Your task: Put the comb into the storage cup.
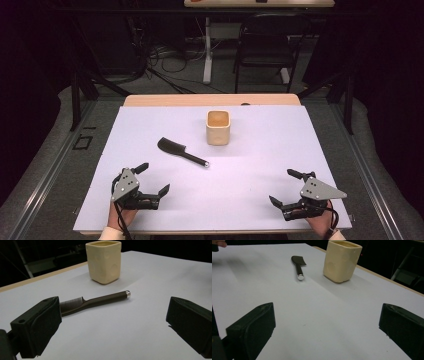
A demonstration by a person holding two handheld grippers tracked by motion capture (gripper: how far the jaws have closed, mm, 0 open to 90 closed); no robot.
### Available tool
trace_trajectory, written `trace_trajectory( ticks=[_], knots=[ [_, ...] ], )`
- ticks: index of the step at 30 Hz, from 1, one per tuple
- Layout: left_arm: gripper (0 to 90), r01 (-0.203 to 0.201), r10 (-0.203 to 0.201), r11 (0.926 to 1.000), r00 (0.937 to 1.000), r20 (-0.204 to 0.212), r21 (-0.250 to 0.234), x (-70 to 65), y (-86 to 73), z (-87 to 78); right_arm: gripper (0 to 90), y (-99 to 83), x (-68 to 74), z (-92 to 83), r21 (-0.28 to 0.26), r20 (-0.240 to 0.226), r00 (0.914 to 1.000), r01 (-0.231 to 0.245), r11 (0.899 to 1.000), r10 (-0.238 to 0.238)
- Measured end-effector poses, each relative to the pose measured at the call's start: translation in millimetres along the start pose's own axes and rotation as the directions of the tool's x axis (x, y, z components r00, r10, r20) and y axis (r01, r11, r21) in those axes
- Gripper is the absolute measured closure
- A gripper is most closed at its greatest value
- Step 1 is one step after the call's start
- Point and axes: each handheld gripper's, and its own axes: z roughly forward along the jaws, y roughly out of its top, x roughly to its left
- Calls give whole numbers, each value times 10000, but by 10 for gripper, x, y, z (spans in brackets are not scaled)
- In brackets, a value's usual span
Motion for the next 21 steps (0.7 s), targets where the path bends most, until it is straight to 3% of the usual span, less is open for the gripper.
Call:
trace_trajectory(
  ticks=[4, 7, 10, 12, 17, 21],
  knots=[
    [2, 299, -297, 9995, 9986, 428, -32, 14, 62, 85, 2, -11, -18, 8, 58, 120, 9999, -71, 10000, 70],
    [2, 266, -274, 9996, 9971, 707, 124, 17, 103, 163, 2, -12, -9, 0, 130, 133, 9999, -60, 9999, 58],
    [2, -101, 82, 9995, 9981, 610, 303, -7, 145, 250, 2, -17, -8, -8, 143, 132, 9999, -71, 9999, 69],
    [2, -19, -15, 9992, 9966, 824, 409, -6, 166, 322, 3, -20, -13, -14, 130, 146, 9999, -83, 9999, 81],
    [1, -197, 141, 9973, 9969, 770, 714, -26, 219, 497, 3, -23, -8, -23, 147, 158, 9998, -92, 9999, 89],
    [0, -90, 11, 9959, 9961, 878, 898, -32, 263, 637, 2, -27, -4, -39, 196, 206, 9997, -100, 9998, 95]
  ],
)
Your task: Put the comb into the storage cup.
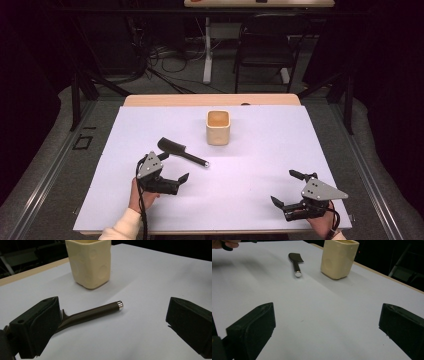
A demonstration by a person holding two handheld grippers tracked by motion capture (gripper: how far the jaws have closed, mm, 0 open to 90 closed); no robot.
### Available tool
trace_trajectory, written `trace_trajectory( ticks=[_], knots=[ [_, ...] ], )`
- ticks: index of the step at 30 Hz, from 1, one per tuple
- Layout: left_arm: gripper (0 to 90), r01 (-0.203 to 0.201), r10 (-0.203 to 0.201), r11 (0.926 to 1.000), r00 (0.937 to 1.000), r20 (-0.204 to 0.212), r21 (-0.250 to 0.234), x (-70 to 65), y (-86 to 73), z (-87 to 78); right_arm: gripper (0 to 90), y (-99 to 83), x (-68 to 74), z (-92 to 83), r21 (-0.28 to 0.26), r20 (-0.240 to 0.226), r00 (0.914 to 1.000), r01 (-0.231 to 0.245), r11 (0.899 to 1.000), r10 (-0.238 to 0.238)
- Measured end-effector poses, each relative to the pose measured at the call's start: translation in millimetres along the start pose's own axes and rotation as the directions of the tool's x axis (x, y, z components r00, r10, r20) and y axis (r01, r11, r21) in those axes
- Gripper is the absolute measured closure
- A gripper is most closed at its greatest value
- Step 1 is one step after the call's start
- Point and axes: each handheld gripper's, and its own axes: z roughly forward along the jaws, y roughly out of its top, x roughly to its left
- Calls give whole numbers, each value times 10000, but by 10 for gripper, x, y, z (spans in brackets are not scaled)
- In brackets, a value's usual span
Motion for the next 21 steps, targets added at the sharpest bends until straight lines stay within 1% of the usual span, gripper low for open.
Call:
trace_trajectory(
  ticks=[4, 6, 9, 13, 16, 19, 21],
  knots=[
    [0, 9, -9, 9996, 10000, 14, 284, 2, 42, 156, 2, -6, 4, -27, -64, 85, 10000, 8, 10000, -7],
    [0, 2, -1, 9997, 10000, -50, 250, 4, 70, 216, 2, -7, 4, -27, -36, 94, 9999, -35, 10000, 36],
    [0, 13, -8, 9993, 9999, -133, 373, 11, 109, 296, 2, -10, 7, -24, 42, 62, 10000, -15, 10000, 15],
    [0, 29, -24, 9982, 10000, -88, 591, 15, 142, 403, 2, -12, 14, -28, 77, 41, 10000, -10, 10000, 10],
    [0, 29, -18, 9976, 9999, -162, 698, 15, 168, 471, 2, -11, 13, -33, 46, 48, 10000, -19, 10000, 18],
    [0, 135, -111, 9965, 9995, -287, 827, 26, 189, 533, 2, -10, 13, -36, 16, 16, 10000, 38, 10000, -38],
    [0, 130, -93, 9956, 9992, -396, 932, 32, 205, 577, 2, -9, 15, -38, -8, -1, 10000, -10, 10000, 10]
  ],
)
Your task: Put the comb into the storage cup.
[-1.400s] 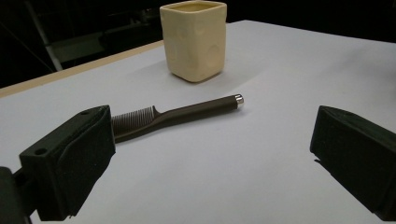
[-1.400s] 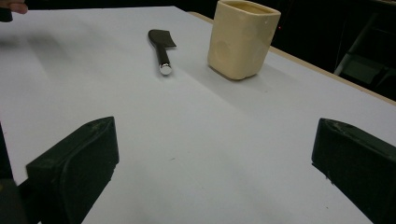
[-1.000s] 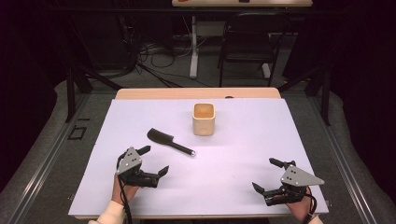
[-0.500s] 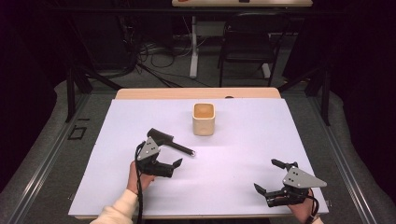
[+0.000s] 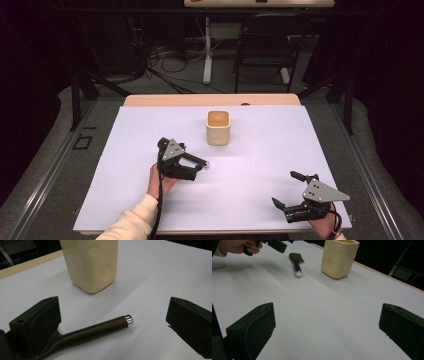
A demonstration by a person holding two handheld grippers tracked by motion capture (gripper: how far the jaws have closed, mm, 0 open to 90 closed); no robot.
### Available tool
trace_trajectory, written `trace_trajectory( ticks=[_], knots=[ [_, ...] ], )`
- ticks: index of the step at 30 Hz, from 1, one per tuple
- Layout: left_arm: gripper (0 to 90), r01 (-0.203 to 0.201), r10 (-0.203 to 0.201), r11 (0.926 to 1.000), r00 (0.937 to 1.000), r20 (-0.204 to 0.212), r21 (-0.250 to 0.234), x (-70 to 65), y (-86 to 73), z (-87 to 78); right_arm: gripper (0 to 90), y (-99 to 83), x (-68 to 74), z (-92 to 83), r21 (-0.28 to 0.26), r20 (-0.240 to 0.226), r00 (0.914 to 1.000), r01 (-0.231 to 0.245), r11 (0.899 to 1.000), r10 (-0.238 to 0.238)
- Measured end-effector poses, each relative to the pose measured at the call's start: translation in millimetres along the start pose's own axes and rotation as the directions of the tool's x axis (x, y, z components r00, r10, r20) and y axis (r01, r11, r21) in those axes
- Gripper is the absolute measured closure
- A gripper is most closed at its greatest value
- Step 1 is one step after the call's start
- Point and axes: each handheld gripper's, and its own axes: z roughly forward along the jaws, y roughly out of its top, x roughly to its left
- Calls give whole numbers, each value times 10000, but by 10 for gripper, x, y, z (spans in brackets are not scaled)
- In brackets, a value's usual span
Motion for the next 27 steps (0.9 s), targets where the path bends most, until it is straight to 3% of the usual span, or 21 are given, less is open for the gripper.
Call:
trace_trajectory(
  ticks=[8, 12, 15, 19, 27],
  knots=[
    [14, -44, 57, 9992, 9995, -321, 397, -28, 58, 134, 1, -3, 10, 13, 182, -107, 9999, 17, 9998, -15],
    [102, 16, 6, 9988, 9990, -442, 494, -42, 81, 196, 1, -2, 7, 18, 183, -95, 10000, -6, 9998, 7],
    [199, -1, 38, 9975, 9986, -523, 706, -48, 88, 253, 1, -5, 8, 25, 213, -87, 10000, -44, 9998, 45],
    [491, -51, 89, 9948, 9993, -376, 1020, -64, 101, 318, 1, -8, 9, 27, 287, -115, 9999, -54, 9996, 57],
    [879, -164, 147, 9875, 9998, 118, 1565, -73, 70, 452, 3, -9, 11, 36, 387, -147, 9999, -64, 9992, 69]
  ],
)
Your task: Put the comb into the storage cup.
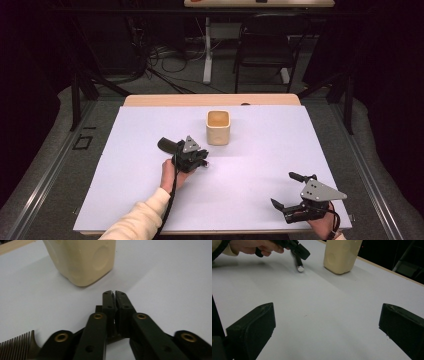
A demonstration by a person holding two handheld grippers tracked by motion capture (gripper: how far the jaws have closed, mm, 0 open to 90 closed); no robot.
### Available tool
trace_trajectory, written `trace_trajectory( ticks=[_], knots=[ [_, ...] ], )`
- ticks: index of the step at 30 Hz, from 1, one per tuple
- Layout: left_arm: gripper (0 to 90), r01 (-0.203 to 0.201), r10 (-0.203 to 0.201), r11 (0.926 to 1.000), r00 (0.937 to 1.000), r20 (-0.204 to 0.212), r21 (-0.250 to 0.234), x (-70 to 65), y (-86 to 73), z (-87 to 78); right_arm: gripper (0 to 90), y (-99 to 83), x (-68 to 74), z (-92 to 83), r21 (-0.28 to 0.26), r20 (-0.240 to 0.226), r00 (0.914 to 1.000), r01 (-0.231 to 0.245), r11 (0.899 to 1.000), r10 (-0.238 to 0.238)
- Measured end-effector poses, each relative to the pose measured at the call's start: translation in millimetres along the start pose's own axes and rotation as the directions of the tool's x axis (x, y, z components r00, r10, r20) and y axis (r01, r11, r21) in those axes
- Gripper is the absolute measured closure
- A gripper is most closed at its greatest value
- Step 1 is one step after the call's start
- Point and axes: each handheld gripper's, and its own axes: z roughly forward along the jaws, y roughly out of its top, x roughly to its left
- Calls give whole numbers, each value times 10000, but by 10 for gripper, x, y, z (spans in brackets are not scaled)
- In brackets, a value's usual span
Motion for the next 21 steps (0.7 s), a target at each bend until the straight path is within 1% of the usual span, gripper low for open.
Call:
trace_trajectory(
  ticks=[1, 5, 8, 10, 11, 13, 14, 18, 21],
  knots=[
    [900, 16, -16, 10000, 10000, 18, 27, -4, -1, 13, 2, -2, -2, 6, 46, -19, 10000, 59, 10000, -59],
    [900, 76, -76, 10000, 10000, -31, 6, -9, 9, 31, 3, -7, -1, 10, 103, -58, 9999, 114, 9999, -113],
    [900, 15, -14, 9997, 10000, -50, 228, -29, 19, 62, 3, -10, -3, 11, 50, -29, 10000, 45, 10000, -45],
    [900, -51, 55, 9995, 9999, -128, 310, -48, 29, 74, 4, -11, -2, 11, 145, -38, 10000, 46, 9999, -46],
    [900, -22, 28, 9993, 9999, -171, 362, -55, 35, 76, 4, -11, -4, 13, 175, -53, 10000, 46, 9998, -45],
    [900, -51, 58, 9989, 9999, -149, 460, -55, 44, 83, 4, -11, -4, 15, 198, -39, 10000, 7, 9998, -6],
    [900, 0, 6, 9990, 9999, -146, 446, -63, 42, 95, 4, -12, -5, 18, 162, -37, 10000, 10, 9999, -10],
    [900, -181, 183, 9983, 9998, -30, 552, -72, 39, 140, 5, -15, -8, 20, 225, -26, 10000, -14, 9997, 15],
    [900, -211, 210, 9978, 9998, 29, 629, -77, 33, 156, 5, -9, -7, 9, 185, -32, 10000, 13, 9998, -12]
  ],
)
